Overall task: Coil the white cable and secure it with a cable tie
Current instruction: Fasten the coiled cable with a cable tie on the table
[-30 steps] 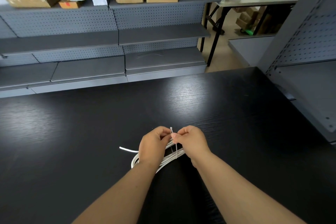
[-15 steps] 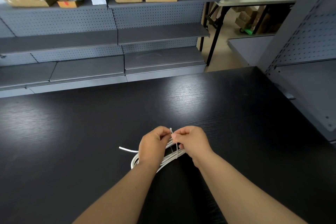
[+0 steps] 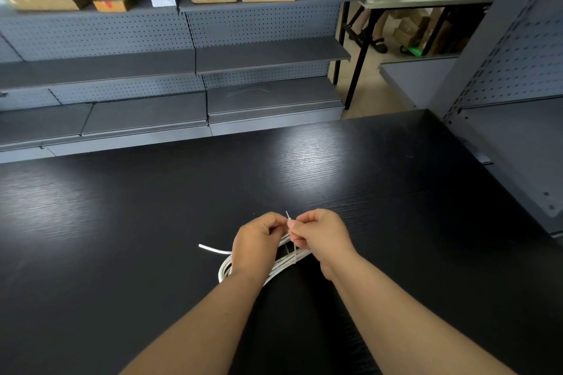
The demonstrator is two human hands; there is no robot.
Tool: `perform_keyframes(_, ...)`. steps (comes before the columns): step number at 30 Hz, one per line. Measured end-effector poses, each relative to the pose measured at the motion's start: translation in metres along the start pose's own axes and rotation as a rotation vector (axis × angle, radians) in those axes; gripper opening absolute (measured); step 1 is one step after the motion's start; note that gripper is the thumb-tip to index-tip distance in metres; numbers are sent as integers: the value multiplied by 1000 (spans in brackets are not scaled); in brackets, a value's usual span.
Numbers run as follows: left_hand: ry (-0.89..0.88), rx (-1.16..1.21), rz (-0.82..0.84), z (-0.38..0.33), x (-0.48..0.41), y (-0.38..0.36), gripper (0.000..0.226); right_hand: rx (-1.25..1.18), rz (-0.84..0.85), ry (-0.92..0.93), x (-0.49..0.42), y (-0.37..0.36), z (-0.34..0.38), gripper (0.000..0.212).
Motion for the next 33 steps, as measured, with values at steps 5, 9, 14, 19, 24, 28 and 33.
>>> perform_keyframes(5, -9, -17, 24, 0, -1, 1, 22, 24, 46, -8, -2, 3, 5, 20)
perform_keyframes(9, -22, -38, 50, 0, -1, 2, 23, 180, 77, 26, -6, 2, 12, 14)
perform_keyframes(14, -36, -73, 44, 1, -2, 1, 20, 313, 89, 11, -10, -1, 22, 19)
perform_keyframes(19, -27, -115, 95, -2, 0, 7, 24, 426, 77, 132, -13, -1, 20, 11)
perform_keyframes(24, -120, -342, 321, -3, -2, 17, 39, 335, 66, 125, -12, 3, 14, 20)
perform_keyframes(28, -197, -506, 376, -1, 2, 15, 71, 328, 83, 130, -12, 7, 14, 19)
perform_keyframes(33, -240, -558, 301, 7, 0, 8, 67, 328, 86, 165, -14, 7, 17, 18)
Point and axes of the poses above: each hand's wrist, its own x-axis away from the middle knuckle, its own y-axis out of the back of the hand, z = x × y, the point moved 1 cm from there along -x, towards the middle knuckle, and after that the axes turned 4 degrees about y, right-handed, at the moved point
